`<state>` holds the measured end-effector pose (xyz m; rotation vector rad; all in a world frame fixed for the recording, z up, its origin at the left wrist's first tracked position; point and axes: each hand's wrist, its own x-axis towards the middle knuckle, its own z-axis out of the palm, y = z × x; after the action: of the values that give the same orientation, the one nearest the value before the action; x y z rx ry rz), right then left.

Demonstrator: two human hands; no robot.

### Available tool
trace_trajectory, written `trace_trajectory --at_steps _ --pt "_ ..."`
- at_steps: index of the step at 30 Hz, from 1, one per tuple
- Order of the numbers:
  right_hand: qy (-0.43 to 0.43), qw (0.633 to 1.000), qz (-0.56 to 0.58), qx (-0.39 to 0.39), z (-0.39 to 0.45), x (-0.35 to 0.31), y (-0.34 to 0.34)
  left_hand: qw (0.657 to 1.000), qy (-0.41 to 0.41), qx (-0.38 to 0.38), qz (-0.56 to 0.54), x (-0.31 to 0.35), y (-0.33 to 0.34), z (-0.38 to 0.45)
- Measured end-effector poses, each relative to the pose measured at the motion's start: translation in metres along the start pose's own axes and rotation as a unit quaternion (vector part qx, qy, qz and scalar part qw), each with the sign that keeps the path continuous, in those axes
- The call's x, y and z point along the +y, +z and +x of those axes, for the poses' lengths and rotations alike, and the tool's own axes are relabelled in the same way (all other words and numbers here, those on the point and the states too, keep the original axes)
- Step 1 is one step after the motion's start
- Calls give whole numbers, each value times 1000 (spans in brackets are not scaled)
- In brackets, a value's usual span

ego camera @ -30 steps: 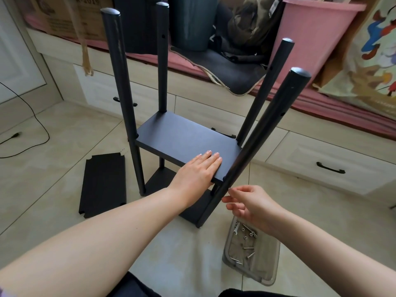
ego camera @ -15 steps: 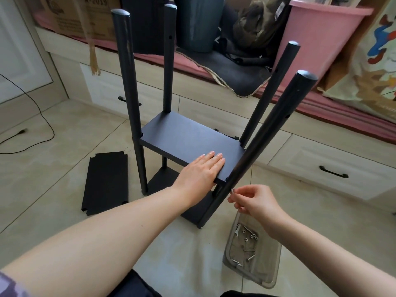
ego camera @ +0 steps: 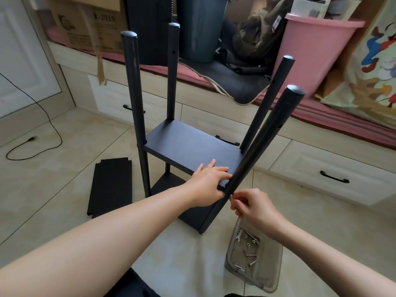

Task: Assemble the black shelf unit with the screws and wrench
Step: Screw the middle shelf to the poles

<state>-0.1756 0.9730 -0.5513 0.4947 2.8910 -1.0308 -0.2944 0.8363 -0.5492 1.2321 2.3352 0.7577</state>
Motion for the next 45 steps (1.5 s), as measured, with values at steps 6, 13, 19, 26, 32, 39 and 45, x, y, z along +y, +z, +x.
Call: trace_trajectory --at_steps 6,13,19,26,32,39,45 --pt "-105 988 -101 48 -2 8 6 1000 -20 15 -5 10 0 4" --pt "-61 996 3 72 3 17 16 996 -55 58 -35 16 0 6" --pt "-43 997 27 54 5 19 17 888 -269 280 -247 23 7 -5" --pt "-58 997 11 42 5 19 12 757 -346 155 -532 5 32 -2" --pt "-80 996 -19 29 7 18 7 738 -274 193 -585 15 61 6" --pt "-80 995 -56 18 5 24 -2 735 -281 200 -584 16 63 10" --pt "-79 990 -117 21 2 24 -7 740 -271 204 -581 19 62 10"
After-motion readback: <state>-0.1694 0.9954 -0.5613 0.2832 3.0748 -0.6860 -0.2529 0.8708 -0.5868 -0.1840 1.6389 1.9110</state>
